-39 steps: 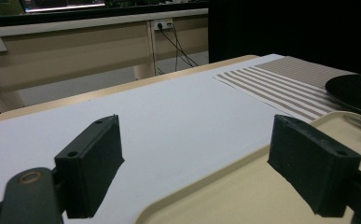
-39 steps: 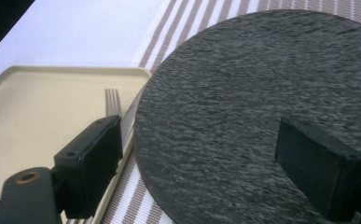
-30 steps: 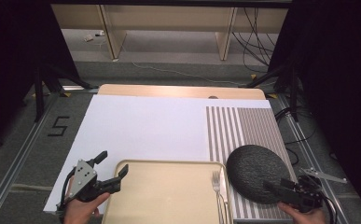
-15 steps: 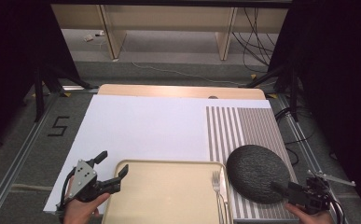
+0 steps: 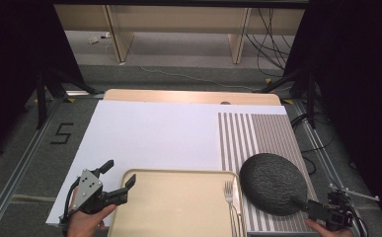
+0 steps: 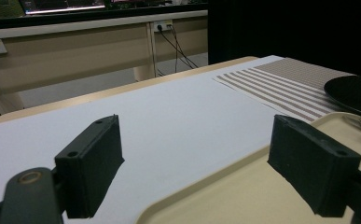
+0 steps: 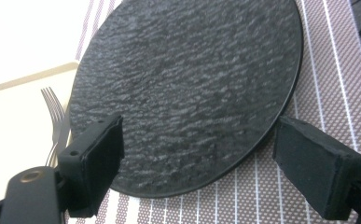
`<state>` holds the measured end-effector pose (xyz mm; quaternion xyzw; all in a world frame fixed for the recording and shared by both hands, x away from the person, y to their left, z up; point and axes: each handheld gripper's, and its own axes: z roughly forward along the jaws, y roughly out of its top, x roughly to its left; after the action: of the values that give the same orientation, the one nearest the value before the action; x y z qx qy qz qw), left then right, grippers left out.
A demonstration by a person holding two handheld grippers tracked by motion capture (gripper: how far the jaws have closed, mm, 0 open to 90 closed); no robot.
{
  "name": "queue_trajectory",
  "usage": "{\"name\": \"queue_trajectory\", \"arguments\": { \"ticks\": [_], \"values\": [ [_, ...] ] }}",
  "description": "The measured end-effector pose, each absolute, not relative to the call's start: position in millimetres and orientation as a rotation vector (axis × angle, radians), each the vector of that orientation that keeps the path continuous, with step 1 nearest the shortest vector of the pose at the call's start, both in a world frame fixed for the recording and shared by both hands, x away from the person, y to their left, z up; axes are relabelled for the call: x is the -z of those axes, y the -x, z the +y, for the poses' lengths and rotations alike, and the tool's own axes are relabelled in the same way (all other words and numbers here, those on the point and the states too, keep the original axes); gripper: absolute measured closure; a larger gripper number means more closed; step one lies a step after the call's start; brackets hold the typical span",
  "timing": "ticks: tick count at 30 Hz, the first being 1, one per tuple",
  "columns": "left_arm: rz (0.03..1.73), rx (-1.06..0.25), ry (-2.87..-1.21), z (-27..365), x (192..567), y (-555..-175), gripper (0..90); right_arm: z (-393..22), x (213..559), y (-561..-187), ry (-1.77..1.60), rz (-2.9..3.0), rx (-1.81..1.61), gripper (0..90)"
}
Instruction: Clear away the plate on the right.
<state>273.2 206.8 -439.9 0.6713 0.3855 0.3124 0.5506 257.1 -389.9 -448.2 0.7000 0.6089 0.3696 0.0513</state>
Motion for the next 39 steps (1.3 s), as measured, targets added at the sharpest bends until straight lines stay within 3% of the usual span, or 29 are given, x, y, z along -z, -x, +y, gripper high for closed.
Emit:
{"name": "queue_trajectory", "arguments": {
  "ticks": [18, 39],
  "values": [
    [0.908, -0.739, -1.583, 206, 440, -274, 17.1, -393, 455, -259, -2.301, 1.851, -1.093, 21.2],
    [0.899, -0.725, -1.583, 204, 440, -273, 17.1, -398, 463, -264, -2.388, 1.815, -1.194, 33.4]
  ]
}}
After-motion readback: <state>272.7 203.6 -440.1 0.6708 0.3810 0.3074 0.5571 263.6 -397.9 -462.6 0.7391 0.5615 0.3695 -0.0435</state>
